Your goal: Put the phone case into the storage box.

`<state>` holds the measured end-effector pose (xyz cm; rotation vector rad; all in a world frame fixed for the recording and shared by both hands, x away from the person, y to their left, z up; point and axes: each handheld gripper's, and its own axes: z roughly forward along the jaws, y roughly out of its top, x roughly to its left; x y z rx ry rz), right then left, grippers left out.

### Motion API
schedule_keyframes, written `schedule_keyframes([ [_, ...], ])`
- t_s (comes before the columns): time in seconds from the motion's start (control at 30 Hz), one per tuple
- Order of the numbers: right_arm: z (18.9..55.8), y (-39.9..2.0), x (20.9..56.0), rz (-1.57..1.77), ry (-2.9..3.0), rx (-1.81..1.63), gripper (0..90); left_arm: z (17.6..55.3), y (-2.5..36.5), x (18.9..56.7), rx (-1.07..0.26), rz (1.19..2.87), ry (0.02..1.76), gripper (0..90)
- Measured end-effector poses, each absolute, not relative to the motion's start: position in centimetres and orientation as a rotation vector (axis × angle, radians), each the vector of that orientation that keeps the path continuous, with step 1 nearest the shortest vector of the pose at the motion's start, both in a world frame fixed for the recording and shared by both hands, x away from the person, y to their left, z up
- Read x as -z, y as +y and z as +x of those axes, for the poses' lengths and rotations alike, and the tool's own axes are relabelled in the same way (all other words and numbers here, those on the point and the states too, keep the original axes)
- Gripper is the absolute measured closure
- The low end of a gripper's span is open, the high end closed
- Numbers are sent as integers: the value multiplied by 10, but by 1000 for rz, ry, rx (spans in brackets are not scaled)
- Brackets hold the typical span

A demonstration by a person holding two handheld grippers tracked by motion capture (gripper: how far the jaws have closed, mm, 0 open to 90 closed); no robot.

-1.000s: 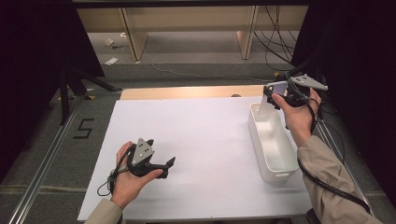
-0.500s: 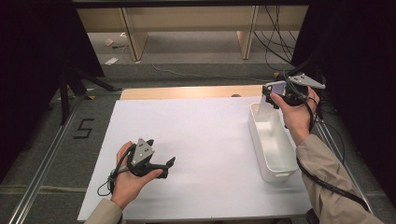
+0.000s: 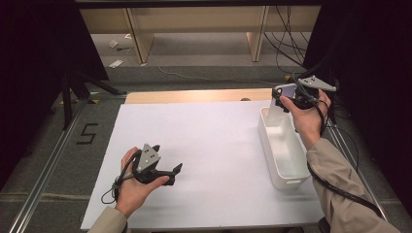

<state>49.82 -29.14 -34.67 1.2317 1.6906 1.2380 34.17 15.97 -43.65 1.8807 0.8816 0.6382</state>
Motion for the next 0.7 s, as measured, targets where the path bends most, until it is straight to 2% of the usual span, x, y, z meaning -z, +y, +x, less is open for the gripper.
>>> schedule_keyframes([
  [0.7, 506, -288, 350, 1234, 1698, -1214, 179, 342, 160, 437, -638, 1881, 882, 32],
])
